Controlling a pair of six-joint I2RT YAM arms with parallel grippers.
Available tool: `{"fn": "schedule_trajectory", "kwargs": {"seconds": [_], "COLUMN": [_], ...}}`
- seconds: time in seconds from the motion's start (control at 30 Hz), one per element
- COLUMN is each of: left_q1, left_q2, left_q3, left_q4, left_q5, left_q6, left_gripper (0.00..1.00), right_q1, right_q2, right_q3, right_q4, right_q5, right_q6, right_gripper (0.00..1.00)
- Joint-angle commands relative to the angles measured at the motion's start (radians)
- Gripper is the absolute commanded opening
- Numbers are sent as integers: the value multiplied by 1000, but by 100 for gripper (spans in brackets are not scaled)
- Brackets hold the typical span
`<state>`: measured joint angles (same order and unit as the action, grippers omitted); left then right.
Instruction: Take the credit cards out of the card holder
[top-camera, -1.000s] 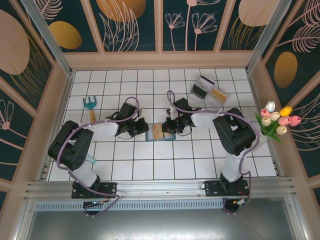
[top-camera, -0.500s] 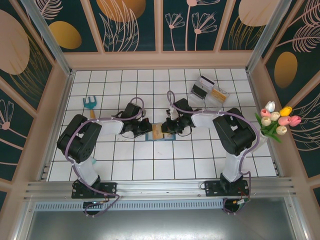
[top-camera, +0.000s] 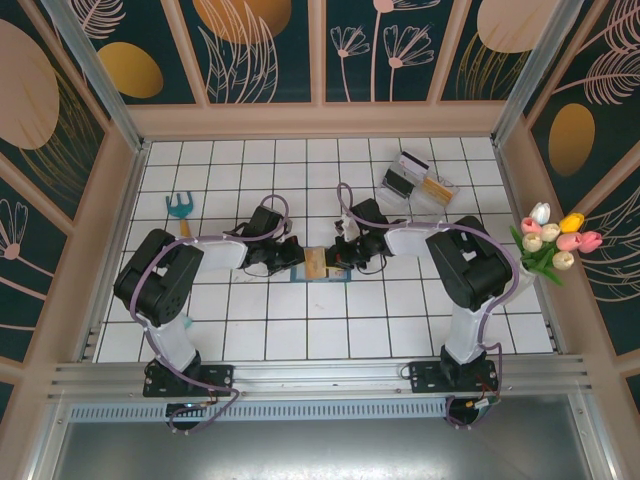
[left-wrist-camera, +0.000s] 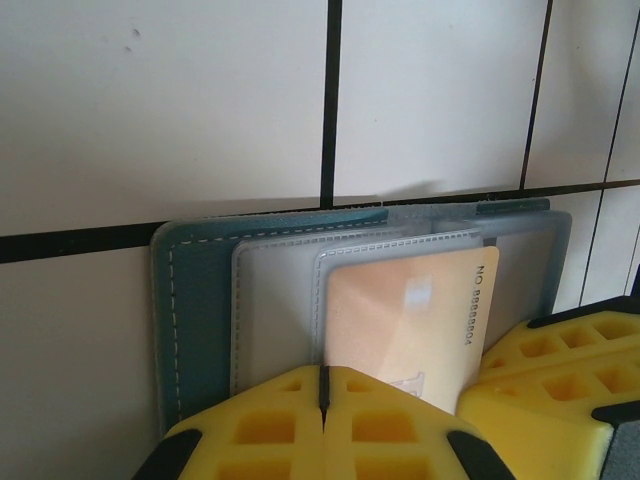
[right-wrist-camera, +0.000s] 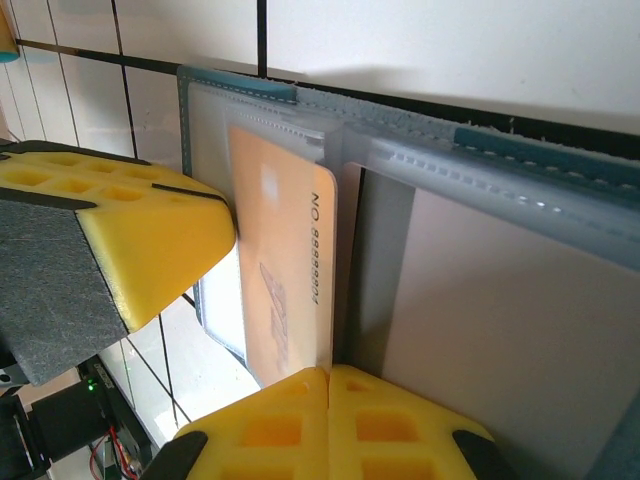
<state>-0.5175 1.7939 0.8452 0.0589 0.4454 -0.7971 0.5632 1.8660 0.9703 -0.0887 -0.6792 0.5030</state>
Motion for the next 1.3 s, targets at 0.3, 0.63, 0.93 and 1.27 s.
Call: {"fn": "schedule_trajectory", "kwargs": {"seconds": [0.3,0.63,0.93,1.27], "left_q1": [1,2,3,2], "left_q2": [45,50,13,-102], "left_q3": [-40,-32,2,78], "left_q4": [-129,-128,-109,-44], "left_q5": [-109,-104,-48,64], "left_q6": [1,4,16,-29], "left_gripper": [0,0,0,38], "right_q1": [-10,-55,-91,-142], "right_q2": [-81,-113,-182,-274], "right_q3": [-31,-54,-81,-160], "right_q4": [-95,-121,-99,-23], "right_q5": [21,31,-13,-105], "right_q6": [-63,-81,-110,-103], "right_gripper": [0,0,0,0]}}
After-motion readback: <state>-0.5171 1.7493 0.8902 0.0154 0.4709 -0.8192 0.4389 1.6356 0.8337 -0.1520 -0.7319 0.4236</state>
